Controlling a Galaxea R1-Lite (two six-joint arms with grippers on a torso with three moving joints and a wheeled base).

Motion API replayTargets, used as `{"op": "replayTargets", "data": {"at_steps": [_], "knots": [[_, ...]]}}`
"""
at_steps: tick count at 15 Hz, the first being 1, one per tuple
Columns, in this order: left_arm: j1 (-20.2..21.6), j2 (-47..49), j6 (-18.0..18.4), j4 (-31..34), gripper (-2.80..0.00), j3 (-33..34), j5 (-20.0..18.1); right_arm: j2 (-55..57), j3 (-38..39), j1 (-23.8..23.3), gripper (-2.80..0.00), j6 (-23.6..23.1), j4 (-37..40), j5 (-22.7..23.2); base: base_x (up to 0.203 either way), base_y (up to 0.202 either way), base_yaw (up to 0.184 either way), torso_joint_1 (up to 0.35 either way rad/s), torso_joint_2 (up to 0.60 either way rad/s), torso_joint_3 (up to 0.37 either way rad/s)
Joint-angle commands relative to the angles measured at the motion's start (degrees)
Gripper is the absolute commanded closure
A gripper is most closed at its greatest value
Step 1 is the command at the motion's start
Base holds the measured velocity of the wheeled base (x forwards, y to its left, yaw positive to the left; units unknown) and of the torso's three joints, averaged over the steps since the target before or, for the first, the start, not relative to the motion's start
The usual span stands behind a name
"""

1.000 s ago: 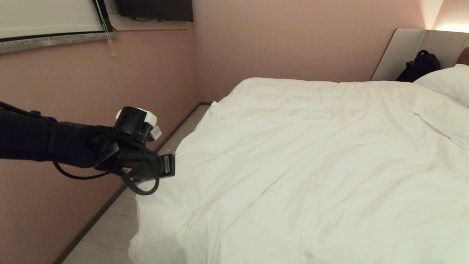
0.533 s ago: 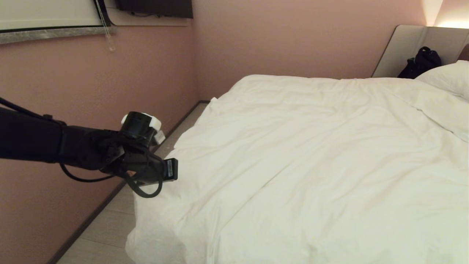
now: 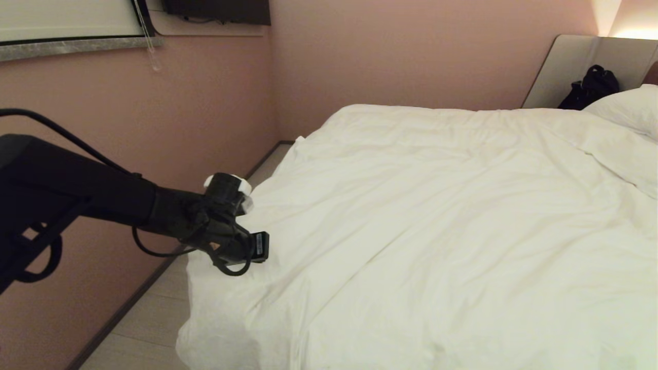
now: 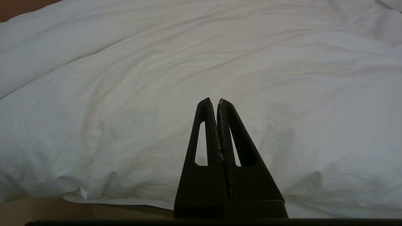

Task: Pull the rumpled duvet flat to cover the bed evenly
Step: Flatten the corners of the folded blanket

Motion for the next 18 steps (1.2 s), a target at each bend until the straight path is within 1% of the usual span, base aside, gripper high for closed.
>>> {"op": "replayTargets", "data": {"at_steps": [1,5,10,13,14,16,18], "knots": [[-0.4,3.0,-0.1,0.1,-2.8,-1.5,0.0,0.1,0.0,0.0,0.0,0.0,0.0,0.0,0.0,0.0,0.0,0.0,0.0,0.0],[-1.1,4.2,0.6,0.0,-2.8,-3.8,-0.3,0.1,0.0,0.0,0.0,0.0,0.0,0.0,0.0,0.0,0.0,0.0,0.0,0.0],[-5.8,3.5,1.7,0.1,-2.8,-2.7,-0.6,0.1,0.0,0.0,0.0,0.0,0.0,0.0,0.0,0.0,0.0,0.0,0.0,0.0],[-9.6,0.6,4.0,0.0,-2.8,0.3,-0.7,0.1,0.0,0.0,0.0,0.0,0.0,0.0,0.0,0.0,0.0,0.0,0.0,0.0],[-10.6,0.6,4.2,0.0,-2.8,0.7,-0.6,0.1,0.0,0.0,0.0,0.0,0.0,0.0,0.0,0.0,0.0,0.0,0.0,0.0],[-11.4,1.7,4.7,0.0,-2.8,0.8,-0.4,0.1,0.0,0.0,0.0,0.0,0.0,0.0,0.0,0.0,0.0,0.0,0.0,0.0],[-11.4,3.7,5.9,-0.6,-2.8,0.5,-0.1,0.1,0.0,0.0,0.0,0.0,0.0,0.0,0.0,0.0,0.0,0.0,0.0,0.0]]}}
